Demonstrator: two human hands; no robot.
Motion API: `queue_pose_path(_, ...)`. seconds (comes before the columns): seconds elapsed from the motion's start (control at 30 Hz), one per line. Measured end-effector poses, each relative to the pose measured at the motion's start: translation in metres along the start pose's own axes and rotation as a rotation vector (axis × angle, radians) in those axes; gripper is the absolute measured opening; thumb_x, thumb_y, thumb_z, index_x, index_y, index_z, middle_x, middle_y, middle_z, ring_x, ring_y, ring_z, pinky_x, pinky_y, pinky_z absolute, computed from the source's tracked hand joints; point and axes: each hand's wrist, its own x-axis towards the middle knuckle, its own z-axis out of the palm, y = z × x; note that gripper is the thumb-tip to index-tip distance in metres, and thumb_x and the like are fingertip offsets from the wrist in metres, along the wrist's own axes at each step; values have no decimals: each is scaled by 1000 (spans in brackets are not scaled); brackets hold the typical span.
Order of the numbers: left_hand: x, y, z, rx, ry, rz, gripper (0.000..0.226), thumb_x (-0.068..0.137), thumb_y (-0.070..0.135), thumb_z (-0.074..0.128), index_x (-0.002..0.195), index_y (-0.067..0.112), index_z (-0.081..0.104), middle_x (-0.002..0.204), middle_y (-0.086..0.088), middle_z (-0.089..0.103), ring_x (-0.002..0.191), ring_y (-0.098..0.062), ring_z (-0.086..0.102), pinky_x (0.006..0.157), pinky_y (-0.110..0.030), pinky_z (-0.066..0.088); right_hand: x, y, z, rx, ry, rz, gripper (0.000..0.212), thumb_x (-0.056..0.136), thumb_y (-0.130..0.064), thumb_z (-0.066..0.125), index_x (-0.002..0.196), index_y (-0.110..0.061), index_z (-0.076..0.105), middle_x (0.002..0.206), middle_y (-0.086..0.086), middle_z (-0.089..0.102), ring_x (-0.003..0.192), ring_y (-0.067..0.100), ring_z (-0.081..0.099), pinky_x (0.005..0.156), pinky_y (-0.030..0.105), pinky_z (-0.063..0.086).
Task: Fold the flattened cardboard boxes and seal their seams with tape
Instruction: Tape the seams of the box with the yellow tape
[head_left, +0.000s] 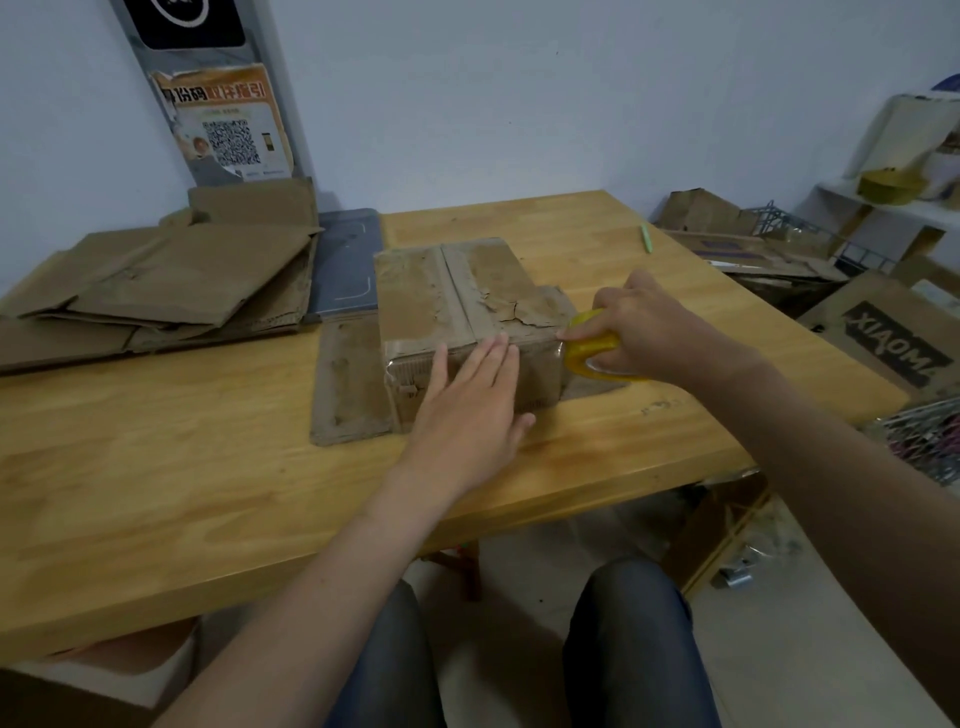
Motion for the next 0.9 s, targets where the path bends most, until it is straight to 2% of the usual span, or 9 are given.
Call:
queue_pose_path(0.13, -1, -8, -7, -43, -15, -71, 80, 106, 54, 35, 163, 9, 2, 172, -7, -1, 159, -18, -2, 129, -43, 2, 4, 0, 0, 28, -34, 24, 46, 88, -31, 77, 130, -45, 65, 102, -3, 56, 92, 22, 31, 77, 32, 24)
queue_pose_path(0.37, -14, -33, -26, -82, -63, -158, 80, 105, 56, 38, 164, 10, 10, 172, -6, 4, 158, -18, 6, 125, -33, 5, 3, 0, 1, 95, -25, 49, 46, 85, -28, 79, 127, -44, 68, 101, -3, 55, 93, 21, 30, 79, 34, 28)
queue_pose_path(0.6, -14, -65, -38, -240, -60, -202, 60, 107, 33, 49, 160, 13, 28, 169, 0, 20, 156, -16, 19, 126, -35, 16, 2, -1, 2, 129, -8, 29, 47, 84, -24, 80, 126, -42, 69, 95, -5, 52, 92, 22, 31, 78, 34, 27)
queue_pose_path(0.67, -18, -73, -35, -273, -60, -197, 62, 107, 31, 50, 161, 13, 25, 170, 1, 15, 156, -13, 14, 125, -31, 13, 3, -1, 2, 129, -10, 24, 47, 85, -25, 80, 127, -42, 68, 96, -5, 52, 92, 23, 32, 78, 33, 26)
queue_pose_path(0.77, -25, -71, -25, -340, -80, -201, 78, 104, 38, 55, 164, 14, 10, 171, 2, -2, 157, -10, -3, 122, -27, 4, 3, 1, 3, 128, -9, 9, 47, 85, -25, 80, 127, -43, 67, 96, -4, 52, 91, 23, 32, 77, 32, 24)
queue_pose_path(0.83, -26, -65, -19, -301, -112, -215, 93, 101, 50, 55, 163, 12, -4, 169, -1, -18, 155, -13, -17, 122, -31, -2, 4, 3, 4, 123, -5, -9, 47, 84, -25, 80, 126, -43, 68, 96, -5, 50, 91, 23, 33, 77, 31, 23)
queue_pose_path(0.9, -21, -62, -15, -235, -128, -235, 100, 100, 59, 50, 162, 8, -10, 167, -8, -25, 154, -19, -24, 124, -37, -5, 5, 3, 4, 121, -15, -7, 46, 85, -26, 80, 126, -43, 68, 96, -6, 49, 92, 24, 33, 76, 30, 22)
